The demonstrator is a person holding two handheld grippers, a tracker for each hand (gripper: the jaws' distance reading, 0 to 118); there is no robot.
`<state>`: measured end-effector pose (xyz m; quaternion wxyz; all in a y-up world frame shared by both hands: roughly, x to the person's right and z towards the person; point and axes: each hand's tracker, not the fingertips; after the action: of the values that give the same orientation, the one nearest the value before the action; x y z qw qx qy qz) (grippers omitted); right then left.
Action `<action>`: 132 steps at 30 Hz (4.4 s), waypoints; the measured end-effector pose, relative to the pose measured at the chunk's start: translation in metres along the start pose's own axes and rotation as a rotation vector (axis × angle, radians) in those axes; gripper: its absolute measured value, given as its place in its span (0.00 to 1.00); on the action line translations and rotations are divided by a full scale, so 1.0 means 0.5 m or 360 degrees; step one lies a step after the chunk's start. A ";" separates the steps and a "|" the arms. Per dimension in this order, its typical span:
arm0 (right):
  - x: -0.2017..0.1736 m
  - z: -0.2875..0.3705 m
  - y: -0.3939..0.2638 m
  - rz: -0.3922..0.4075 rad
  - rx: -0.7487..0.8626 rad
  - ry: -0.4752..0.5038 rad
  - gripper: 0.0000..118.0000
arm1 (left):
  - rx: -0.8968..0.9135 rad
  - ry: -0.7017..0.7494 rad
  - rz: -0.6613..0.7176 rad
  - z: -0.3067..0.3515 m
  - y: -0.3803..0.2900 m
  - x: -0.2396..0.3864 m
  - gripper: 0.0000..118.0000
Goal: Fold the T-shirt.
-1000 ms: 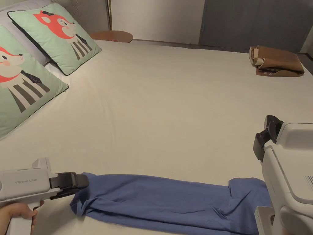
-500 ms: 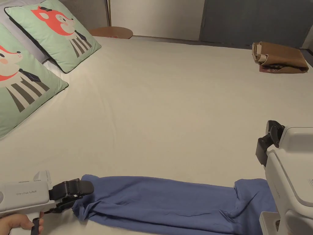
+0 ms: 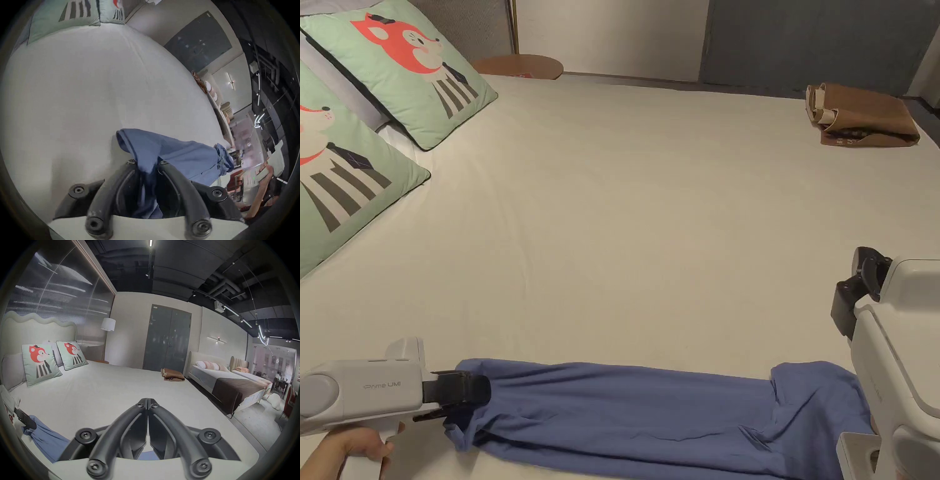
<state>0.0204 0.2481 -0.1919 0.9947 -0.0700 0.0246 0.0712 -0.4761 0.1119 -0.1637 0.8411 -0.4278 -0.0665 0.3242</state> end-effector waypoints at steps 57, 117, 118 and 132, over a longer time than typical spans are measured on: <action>0.112 0.072 0.002 -0.0067 0.0031 -0.0040 0.00 | 0.0774 0.0524 -0.0856 -0.046 -0.108 0.384 0.02; 0.105 0.052 -0.016 -0.0036 -0.0066 -0.0042 0.00 | -0.0246 -0.0344 0.0102 -0.144 -0.016 0.042 0.85; 0.104 0.051 -0.017 -0.0033 -0.0073 -0.0043 0.00 | -0.0243 -0.0328 0.0103 -0.148 -0.020 0.038 0.81; 0.108 0.043 -0.024 -0.0035 -0.0091 -0.0039 0.00 | -0.0224 -0.0333 0.0070 -0.184 -0.045 0.084 0.07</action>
<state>0.0764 0.2468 -0.1721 0.9932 -0.0979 0.0095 0.0617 -0.3966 0.0653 -0.2110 0.7901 -0.4509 -0.1672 0.3800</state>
